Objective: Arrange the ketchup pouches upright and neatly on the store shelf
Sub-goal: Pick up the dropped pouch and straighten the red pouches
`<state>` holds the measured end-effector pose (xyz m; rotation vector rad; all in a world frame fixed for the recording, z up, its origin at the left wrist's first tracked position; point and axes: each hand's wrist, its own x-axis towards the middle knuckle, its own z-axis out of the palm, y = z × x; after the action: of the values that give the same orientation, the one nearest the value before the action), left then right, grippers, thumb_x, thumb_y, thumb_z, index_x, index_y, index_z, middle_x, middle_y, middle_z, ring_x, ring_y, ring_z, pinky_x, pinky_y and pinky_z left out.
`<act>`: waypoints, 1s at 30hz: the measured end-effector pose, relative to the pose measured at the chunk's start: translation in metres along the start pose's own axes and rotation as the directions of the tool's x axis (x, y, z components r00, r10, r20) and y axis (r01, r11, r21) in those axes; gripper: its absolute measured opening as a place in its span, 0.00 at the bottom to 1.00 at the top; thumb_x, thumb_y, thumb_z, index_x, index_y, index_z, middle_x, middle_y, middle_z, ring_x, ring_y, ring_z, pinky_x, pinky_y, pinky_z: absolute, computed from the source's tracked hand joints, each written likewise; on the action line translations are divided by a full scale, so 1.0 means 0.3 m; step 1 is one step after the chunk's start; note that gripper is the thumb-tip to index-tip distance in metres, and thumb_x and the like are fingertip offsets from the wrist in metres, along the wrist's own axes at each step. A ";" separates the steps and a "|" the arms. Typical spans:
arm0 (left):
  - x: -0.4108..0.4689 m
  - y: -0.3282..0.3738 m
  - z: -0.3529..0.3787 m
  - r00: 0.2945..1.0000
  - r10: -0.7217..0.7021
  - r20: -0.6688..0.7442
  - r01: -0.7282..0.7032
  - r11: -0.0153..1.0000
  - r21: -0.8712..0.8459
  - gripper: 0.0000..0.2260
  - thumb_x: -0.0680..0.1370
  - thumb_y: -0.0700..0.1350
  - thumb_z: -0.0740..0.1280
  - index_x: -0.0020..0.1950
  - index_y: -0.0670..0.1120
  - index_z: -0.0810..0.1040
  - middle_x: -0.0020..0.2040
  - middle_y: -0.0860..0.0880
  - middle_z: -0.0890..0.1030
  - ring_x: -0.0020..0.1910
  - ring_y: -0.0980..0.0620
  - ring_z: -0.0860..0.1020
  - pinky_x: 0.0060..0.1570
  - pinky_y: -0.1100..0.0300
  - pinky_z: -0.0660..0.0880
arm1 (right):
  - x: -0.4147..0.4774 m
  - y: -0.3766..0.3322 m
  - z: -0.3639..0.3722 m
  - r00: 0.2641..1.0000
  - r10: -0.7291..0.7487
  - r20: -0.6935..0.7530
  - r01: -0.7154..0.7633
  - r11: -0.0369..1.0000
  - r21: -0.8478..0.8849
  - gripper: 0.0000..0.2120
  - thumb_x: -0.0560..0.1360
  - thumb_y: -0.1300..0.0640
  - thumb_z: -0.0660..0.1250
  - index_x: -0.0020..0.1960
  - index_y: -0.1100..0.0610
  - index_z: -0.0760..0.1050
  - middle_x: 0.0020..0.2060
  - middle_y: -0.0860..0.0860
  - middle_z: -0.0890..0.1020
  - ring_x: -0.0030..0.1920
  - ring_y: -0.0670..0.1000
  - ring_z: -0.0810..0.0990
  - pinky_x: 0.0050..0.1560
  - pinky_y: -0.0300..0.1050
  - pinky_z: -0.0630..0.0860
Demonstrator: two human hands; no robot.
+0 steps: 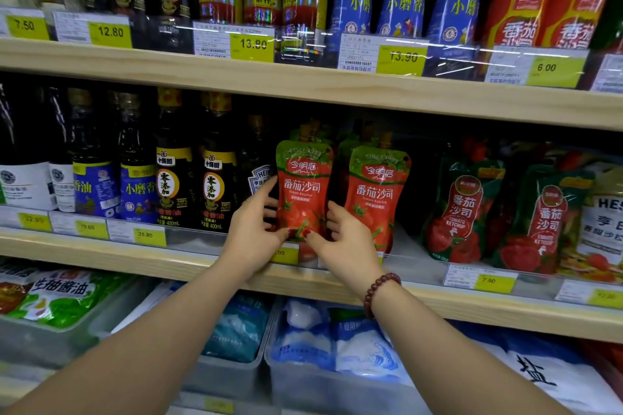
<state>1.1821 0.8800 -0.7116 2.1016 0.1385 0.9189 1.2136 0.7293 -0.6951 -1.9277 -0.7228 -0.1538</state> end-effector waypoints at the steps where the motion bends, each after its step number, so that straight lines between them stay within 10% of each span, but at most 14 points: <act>1: -0.009 0.004 -0.001 0.999 0.009 -0.049 -0.009 1.000 0.016 0.36 0.68 0.38 0.75 0.71 0.51 0.64 0.51 0.53 0.75 0.48 0.59 0.74 0.44 0.72 0.69 | -0.014 0.006 -0.015 0.998 -0.021 -0.057 0.020 1.000 -0.016 0.27 0.72 0.58 0.68 0.69 0.56 0.65 0.57 0.46 0.73 0.57 0.45 0.73 0.57 0.41 0.73; 5: -0.045 0.070 0.035 0.960 0.147 -0.239 -0.149 0.989 0.013 0.23 0.69 0.38 0.73 0.62 0.50 0.73 0.51 0.55 0.73 0.49 0.64 0.73 0.48 0.77 0.68 | -0.079 0.037 -0.099 0.876 -0.228 -0.425 0.157 0.968 -0.195 0.18 0.70 0.61 0.67 0.60 0.52 0.72 0.53 0.45 0.71 0.52 0.42 0.72 0.51 0.26 0.68; 8: -0.053 0.160 0.118 0.954 0.228 -0.195 -0.246 0.966 -0.075 0.20 0.69 0.37 0.72 0.59 0.49 0.76 0.49 0.57 0.75 0.49 0.64 0.75 0.50 0.73 0.72 | -0.073 0.069 -0.168 0.838 -0.137 -0.529 -0.002 0.967 -0.255 0.25 0.69 0.59 0.68 0.65 0.54 0.67 0.59 0.50 0.67 0.59 0.49 0.69 0.57 0.38 0.68; 12: -0.051 0.239 0.229 0.985 0.127 -0.117 -0.147 0.974 -0.173 0.23 0.70 0.37 0.72 0.63 0.47 0.75 0.55 0.53 0.76 0.53 0.59 0.75 0.54 0.70 0.71 | -0.046 0.092 -0.212 0.925 0.104 -0.365 -0.150 0.984 -0.098 0.33 0.71 0.58 0.67 0.72 0.55 0.57 0.68 0.54 0.63 0.64 0.54 0.70 0.60 0.52 0.72; 17: -0.055 0.266 0.302 0.991 0.008 -0.132 -0.022 0.994 -0.107 0.32 0.70 0.37 0.71 0.71 0.50 0.66 0.64 0.48 0.74 0.63 0.51 0.72 0.63 0.59 0.68 | -0.031 0.095 -0.223 0.968 0.100 -0.231 -0.113 0.993 -0.043 0.28 0.71 0.58 0.67 0.69 0.48 0.63 0.62 0.52 0.72 0.55 0.51 0.75 0.57 0.50 0.74; 30: -0.064 0.253 0.313 0.992 0.010 -0.123 -0.013 1.000 -0.022 0.33 0.70 0.39 0.72 0.71 0.57 0.64 0.52 0.49 0.78 0.52 0.50 0.77 0.54 0.53 0.76 | -0.016 0.114 -0.244 0.984 0.057 -0.169 -0.055 0.998 0.015 0.26 0.71 0.57 0.67 0.66 0.45 0.66 0.58 0.50 0.76 0.55 0.48 0.75 0.58 0.48 0.74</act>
<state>1.2138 0.7619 -0.7049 2.0272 0.1791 1.0525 1.2436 0.6542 -0.6896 -1.8970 -0.5545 -0.2748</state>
